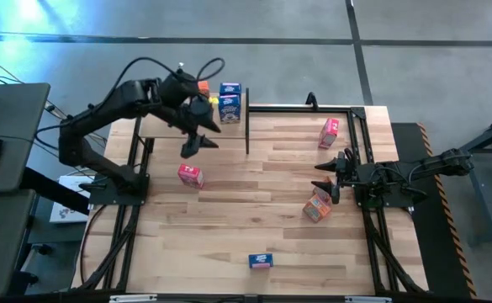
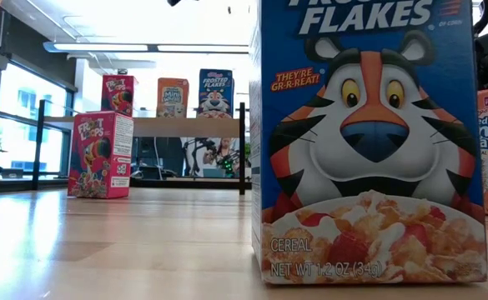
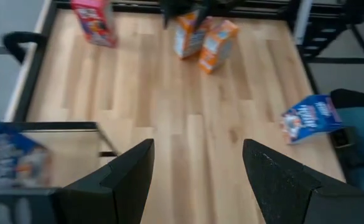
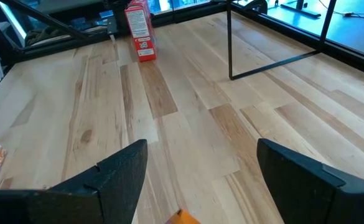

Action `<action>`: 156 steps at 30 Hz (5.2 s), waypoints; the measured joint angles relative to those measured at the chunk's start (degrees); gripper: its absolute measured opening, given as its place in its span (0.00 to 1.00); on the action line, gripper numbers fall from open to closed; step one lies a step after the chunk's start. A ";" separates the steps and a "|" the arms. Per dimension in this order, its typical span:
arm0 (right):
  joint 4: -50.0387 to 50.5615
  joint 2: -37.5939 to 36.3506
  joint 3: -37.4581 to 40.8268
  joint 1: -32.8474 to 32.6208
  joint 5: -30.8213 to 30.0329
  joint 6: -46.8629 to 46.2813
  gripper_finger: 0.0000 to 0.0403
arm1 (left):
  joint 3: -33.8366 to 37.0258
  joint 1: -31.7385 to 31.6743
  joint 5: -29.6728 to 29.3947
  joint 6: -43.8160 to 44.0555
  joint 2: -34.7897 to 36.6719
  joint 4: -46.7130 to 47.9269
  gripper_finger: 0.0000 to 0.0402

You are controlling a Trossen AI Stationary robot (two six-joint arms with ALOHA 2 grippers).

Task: Stack cereal on shelf
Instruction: Put the top orange cereal box on the the shelf aligned with the other orange cereal box

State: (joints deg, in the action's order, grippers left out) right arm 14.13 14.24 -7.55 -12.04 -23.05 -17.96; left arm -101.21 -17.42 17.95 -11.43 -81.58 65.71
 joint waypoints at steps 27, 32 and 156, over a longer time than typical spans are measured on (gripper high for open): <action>-0.54 0.00 0.01 0.00 -0.50 0.00 0.73 | 0.00 20.68 -17.47 24.62 -0.02 0.00 0.59; -1.62 -0.02 0.02 -0.01 -0.50 -0.02 0.73 | 0.00 21.68 -19.32 27.13 -0.02 0.00 0.59; 57.18 54.49 -42.93 -7.84 14.52 -62.62 0.45 | -0.02 21.96 -21.83 14.16 -0.04 -0.02 0.59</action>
State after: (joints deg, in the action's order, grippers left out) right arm 71.31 68.73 -50.48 -19.88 -8.54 -80.58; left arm -101.23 4.54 -3.88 2.72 -81.62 65.69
